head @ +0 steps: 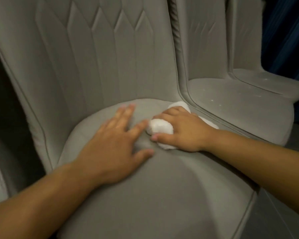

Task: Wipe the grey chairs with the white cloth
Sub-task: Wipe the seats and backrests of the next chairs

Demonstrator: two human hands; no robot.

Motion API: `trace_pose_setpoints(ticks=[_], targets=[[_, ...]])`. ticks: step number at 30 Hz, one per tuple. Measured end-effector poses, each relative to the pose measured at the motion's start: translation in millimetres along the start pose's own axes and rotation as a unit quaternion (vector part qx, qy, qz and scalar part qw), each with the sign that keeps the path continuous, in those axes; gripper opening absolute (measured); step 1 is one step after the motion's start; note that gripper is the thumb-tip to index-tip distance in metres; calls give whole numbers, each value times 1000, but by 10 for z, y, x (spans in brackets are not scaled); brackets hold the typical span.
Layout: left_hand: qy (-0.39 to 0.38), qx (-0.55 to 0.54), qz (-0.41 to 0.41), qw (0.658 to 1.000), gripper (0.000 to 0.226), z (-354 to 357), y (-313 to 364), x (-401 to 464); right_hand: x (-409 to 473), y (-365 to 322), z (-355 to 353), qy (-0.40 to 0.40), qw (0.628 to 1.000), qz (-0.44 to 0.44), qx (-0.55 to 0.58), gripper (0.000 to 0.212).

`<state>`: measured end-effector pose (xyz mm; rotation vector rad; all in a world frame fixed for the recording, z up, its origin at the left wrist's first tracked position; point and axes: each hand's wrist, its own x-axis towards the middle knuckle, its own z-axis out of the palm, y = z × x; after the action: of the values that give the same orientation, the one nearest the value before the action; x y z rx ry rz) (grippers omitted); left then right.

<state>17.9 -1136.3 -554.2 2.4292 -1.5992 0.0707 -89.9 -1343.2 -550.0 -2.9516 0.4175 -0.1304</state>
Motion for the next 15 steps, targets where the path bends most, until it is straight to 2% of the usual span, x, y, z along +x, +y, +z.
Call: trace_pose_setpoints(ticks=[1,2,3,7,10,12,15], targets=[[-80,-49,-52,994,94,-5,-125,0,-102,30,0,2,1000,0,0,87],[-132,-70,-68,986,101,-2,-265,-11,-234,67,-2,6,1000,-4,2,86],[-146,-57,-63,986,105,-24,-396,-6,-386,104,-5,11,1000,-13,4,84],[-191,20,-47,980,102,-61,-525,-12,-1110,124,-53,27,998,-55,-1,72],[-208,33,-42,977,100,-9,-521,0,-1496,36,-101,39,996,-84,-5,69],[-197,34,-42,979,99,1,-535,3,-1466,24,-101,29,996,-81,-8,68],[-205,38,-46,977,99,9,-527,7,-980,51,-72,4,998,-54,-8,71]])
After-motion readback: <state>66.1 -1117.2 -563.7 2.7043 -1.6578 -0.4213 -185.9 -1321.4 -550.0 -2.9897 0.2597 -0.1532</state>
